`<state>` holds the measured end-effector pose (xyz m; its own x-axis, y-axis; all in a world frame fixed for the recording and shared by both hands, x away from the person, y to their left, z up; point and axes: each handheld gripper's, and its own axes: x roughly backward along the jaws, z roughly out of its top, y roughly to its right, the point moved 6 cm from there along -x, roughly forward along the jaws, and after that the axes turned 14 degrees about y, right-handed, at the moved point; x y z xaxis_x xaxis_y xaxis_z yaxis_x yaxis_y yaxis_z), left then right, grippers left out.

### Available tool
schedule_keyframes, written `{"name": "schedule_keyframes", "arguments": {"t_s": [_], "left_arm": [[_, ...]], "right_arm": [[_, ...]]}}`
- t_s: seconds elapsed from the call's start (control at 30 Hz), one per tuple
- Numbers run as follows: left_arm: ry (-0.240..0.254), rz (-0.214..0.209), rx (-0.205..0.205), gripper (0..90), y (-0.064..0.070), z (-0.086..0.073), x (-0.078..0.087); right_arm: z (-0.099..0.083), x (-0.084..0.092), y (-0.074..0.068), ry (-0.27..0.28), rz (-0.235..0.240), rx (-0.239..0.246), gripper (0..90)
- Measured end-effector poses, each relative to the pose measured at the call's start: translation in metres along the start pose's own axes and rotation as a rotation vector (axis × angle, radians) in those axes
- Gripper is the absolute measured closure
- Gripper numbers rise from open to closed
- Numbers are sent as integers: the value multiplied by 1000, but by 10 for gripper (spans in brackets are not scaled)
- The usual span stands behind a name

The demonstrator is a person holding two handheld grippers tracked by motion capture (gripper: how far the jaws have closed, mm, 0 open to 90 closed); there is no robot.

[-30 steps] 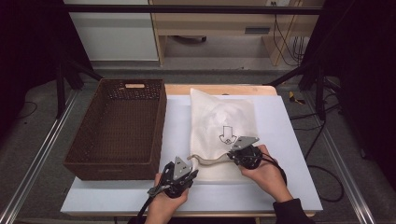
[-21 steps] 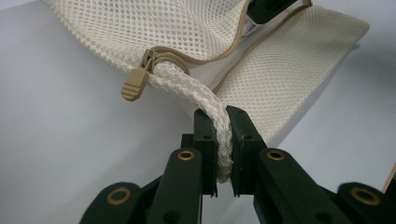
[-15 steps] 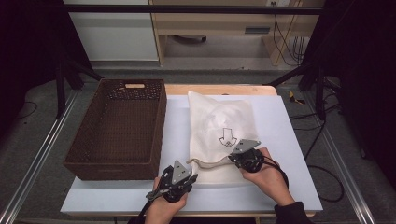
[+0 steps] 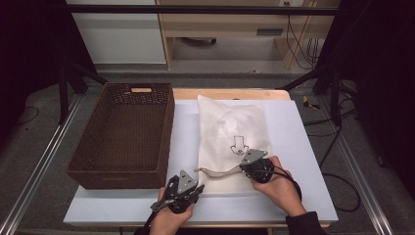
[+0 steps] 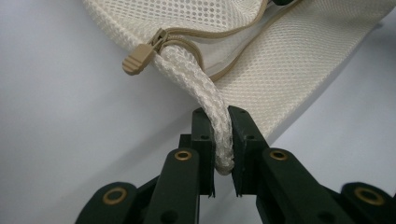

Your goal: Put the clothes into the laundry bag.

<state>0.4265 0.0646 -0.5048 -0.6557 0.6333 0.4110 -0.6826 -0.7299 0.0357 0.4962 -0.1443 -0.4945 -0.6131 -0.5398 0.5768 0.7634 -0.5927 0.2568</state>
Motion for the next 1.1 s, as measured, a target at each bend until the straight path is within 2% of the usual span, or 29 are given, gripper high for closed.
{"name": "schedule_keyframes", "arguments": {"t_s": [0.17, 0.27, 0.43, 0.67, 0.9, 0.97, 1.1], "left_arm": [[-2, 7, 3, 797, -3, -1, 1], [-1, 18, -12, 773, -5, 0, 2], [16, 46, -35, 681, -7, 4, 3], [29, 56, -49, 584, -7, 8, 5], [63, 59, -62, 547, -7, 18, 9], [70, 61, -68, 532, -7, 20, 9], [81, 64, -84, 501, -7, 23, 10]], "right_arm": [[-1, -2, -3, -17, -1, 18, 866], [-3, -5, -4, -21, -5, 28, 863], [-5, -7, -5, -20, 1, 33, 844], [-8, -7, -11, -28, 17, 42, 794], [-9, -5, -14, 0, 41, 6, 660], [-7, -4, -15, 9, 39, -10, 607], [-4, -2, -17, 32, 29, -9, 493]]}}
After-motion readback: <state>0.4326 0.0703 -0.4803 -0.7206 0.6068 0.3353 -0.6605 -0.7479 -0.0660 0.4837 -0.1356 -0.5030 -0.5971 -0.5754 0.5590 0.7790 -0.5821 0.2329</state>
